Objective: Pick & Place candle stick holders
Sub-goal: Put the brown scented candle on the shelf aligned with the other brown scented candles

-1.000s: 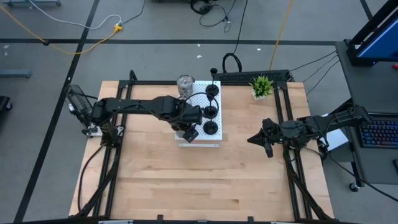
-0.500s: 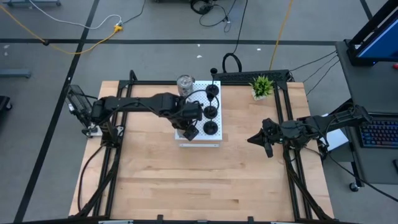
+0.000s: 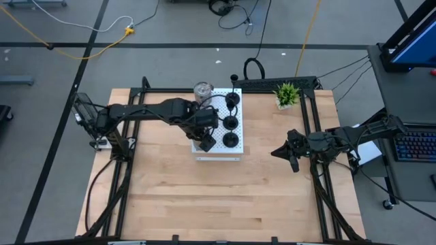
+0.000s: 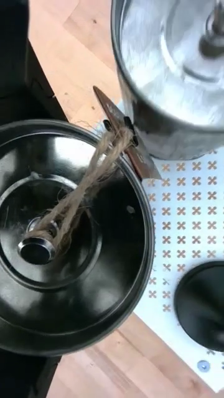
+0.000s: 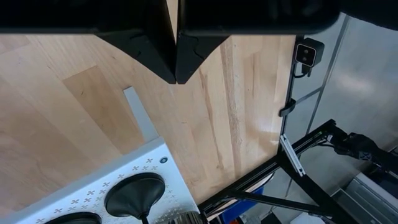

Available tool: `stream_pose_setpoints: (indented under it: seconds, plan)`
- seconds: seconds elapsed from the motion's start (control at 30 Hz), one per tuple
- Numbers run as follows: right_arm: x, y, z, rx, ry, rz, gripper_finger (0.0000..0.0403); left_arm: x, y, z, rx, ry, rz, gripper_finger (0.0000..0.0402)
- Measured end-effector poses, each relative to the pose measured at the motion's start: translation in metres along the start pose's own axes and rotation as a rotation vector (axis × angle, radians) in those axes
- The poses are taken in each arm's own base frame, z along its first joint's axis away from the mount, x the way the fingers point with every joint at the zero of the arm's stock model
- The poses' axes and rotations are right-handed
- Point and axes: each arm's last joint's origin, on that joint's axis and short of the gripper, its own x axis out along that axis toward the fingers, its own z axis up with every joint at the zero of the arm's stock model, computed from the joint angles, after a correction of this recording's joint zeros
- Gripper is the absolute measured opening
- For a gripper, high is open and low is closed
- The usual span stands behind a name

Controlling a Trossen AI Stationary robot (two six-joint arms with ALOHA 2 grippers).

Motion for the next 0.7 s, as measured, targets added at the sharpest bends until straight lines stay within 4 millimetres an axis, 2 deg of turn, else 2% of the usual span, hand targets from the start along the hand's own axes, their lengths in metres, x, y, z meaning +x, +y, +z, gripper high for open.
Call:
stream_pose_setpoints:
  seconds: [0.1, 0.3, 0.5, 0.7]
  plan:
    - [0.0, 0.0, 0.0, 0.0, 0.0, 0.0, 0.0, -0.002, -0.001, 0.001, 0.001, -0.019, -0.022, 0.0389]
    - [0.0, 0.0, 0.0, 0.0, 0.0, 0.0, 0.0, -0.007, -0.002, 0.002, 0.022, -0.02, -0.047, 0.0361]
    - [0.0, 0.0, 0.0, 0.0, 0.0, 0.001, 0.0, -0.01, 0.0, 0.001, 0.021, -0.019, -0.052, 0.0393]
    - [0.0, 0.0, 0.0, 0.001, 0.0, 0.001, 0.0, -0.012, 0.001, 0.001, 0.032, -0.026, -0.053, 0.0376]
